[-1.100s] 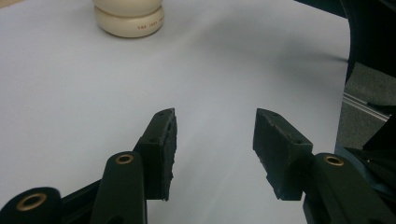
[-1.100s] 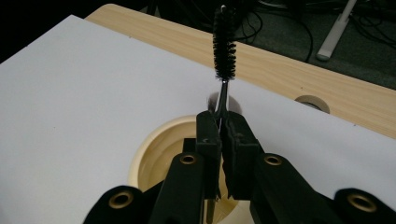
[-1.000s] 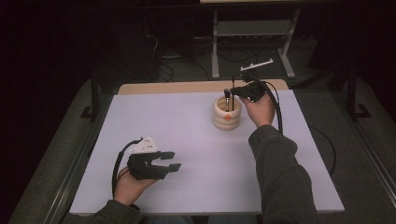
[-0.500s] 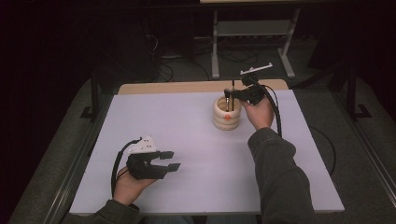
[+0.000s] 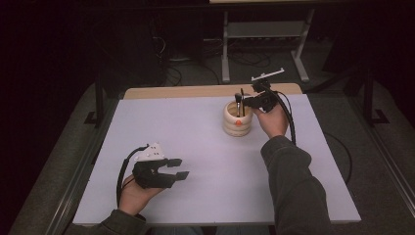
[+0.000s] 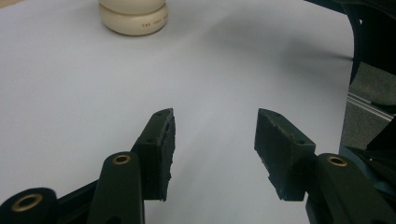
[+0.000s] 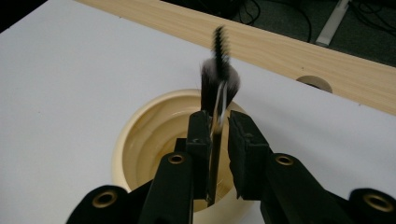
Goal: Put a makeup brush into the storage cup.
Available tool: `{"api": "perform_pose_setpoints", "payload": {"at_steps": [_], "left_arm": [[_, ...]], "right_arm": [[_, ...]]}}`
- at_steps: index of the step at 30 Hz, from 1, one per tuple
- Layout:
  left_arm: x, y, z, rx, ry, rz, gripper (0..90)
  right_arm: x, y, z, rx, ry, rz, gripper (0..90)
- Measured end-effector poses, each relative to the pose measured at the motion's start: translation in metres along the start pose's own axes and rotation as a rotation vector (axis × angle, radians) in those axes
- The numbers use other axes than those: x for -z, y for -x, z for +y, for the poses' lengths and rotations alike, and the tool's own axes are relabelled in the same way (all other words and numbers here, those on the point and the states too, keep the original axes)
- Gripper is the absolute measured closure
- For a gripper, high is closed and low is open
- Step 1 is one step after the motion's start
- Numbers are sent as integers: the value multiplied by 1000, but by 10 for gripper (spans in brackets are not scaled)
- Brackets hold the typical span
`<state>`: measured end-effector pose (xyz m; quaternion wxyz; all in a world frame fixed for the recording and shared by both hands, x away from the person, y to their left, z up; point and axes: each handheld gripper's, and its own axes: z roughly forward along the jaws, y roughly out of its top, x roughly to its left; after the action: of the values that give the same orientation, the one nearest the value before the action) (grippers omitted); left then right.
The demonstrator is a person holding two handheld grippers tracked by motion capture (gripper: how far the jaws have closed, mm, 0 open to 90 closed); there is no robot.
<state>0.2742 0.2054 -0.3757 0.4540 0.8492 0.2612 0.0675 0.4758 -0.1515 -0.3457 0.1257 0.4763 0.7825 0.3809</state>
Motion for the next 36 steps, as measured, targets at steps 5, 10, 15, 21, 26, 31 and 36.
{"api": "perform_pose_setpoints", "payload": {"at_steps": [5,10,15,21,26,31,36], "left_arm": [[0,0,0,1,-1,1,470],[2,-1,0,4,-1,11,455],[2,1,1,13,3,13,442],[2,1,2,11,2,20,428],[3,-1,2,7,-4,28,419],[3,-3,1,11,-9,39,405],[4,-5,0,11,-4,51,386]], "right_arm": [[6,0,-4,5,7,3,749],[16,1,-8,9,25,15,712],[28,2,-14,7,53,44,650],[39,1,-20,28,73,71,574],[45,-1,-25,43,87,85,525],[50,-4,-33,64,95,88,462],[55,-4,-44,74,109,111,416]]}}
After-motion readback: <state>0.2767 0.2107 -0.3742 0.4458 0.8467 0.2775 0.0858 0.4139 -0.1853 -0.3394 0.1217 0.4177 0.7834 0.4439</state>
